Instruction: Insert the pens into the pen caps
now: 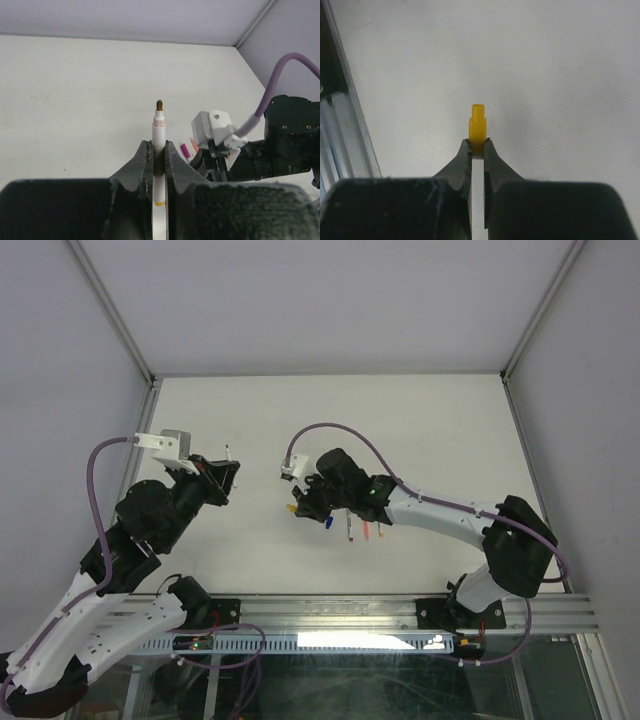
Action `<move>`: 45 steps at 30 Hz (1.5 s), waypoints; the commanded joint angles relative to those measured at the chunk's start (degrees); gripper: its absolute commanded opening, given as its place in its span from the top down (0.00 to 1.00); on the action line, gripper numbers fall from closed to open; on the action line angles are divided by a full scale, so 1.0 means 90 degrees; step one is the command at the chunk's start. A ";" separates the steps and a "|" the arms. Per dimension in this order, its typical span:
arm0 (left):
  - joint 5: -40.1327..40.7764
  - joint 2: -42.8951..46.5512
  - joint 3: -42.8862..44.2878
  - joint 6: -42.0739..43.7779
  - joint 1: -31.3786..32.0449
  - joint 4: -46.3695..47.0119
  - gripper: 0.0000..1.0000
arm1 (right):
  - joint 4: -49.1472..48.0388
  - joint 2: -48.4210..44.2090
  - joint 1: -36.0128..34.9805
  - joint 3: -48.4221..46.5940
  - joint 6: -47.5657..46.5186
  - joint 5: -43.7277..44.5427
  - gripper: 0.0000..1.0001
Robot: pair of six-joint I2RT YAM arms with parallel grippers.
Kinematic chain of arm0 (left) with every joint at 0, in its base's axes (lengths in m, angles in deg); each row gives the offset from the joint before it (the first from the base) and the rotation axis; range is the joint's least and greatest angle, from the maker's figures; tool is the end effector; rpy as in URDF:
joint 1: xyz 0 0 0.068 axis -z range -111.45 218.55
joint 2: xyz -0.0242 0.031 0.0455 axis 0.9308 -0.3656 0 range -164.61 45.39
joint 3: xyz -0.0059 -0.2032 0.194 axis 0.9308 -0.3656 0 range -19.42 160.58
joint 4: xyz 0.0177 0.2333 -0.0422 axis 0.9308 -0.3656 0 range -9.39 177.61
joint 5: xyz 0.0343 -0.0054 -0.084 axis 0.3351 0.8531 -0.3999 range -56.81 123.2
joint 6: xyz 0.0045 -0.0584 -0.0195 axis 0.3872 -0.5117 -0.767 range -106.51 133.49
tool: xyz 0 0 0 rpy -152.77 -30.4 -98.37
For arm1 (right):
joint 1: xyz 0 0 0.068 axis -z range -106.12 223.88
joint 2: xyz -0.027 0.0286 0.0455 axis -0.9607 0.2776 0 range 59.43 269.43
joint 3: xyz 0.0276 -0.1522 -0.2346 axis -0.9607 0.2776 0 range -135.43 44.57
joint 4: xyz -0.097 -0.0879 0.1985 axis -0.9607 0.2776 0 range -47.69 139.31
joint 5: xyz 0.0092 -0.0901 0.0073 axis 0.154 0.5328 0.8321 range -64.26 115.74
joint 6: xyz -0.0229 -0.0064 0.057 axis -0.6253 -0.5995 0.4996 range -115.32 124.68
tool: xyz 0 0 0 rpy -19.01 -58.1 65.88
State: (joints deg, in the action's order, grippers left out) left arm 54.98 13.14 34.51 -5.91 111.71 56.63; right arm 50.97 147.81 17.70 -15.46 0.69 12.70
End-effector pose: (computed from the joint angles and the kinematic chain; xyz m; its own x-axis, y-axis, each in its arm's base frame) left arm 0.0754 -0.0471 0.3768 -0.2334 -0.2040 -0.9507 0.3079 0.9119 -0.2713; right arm 0.1745 0.2795 0.2626 -0.2708 -0.5262 -0.8061 -0.9308 0.3567 0.0799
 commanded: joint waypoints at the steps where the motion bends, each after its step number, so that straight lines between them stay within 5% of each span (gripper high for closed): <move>1: -0.0200 -0.0048 0.0219 0.0144 0.0032 0.0337 1.00 | 0.0368 -0.0075 -0.0046 -0.0119 -0.2468 -0.1282 1.00; 8: -0.0262 -0.0026 0.0215 0.0059 0.0029 0.0347 1.00 | 0.2573 0.0696 -0.0156 -0.1060 -0.5193 -0.1485 0.97; 19: -0.0114 0.0171 0.0139 -0.0008 0.0030 0.0171 1.00 | 0.4047 0.1537 -0.0292 -0.1509 -0.7980 -0.1081 0.96; 33: 0.0018 0.0219 0.0111 -0.0042 0.0031 0.0083 1.00 | 0.3882 0.1904 -0.0467 -0.1312 -0.7858 -0.0792 0.72; 40: 0.0060 0.0166 0.0072 -0.0018 0.0032 0.0101 1.00 | 0.3718 0.1435 -0.0457 -0.1223 -0.7538 -0.1014 0.67; 45: 0.0022 0.0117 0.0015 -0.0003 0.0031 0.0149 1.00 | 0.2882 0.0638 -0.0430 -0.0498 -0.6395 -0.1584 0.65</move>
State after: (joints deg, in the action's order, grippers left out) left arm 54.39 14.49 34.46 -6.30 111.71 55.88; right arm 83.76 161.76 13.70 -24.27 -65.62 3.98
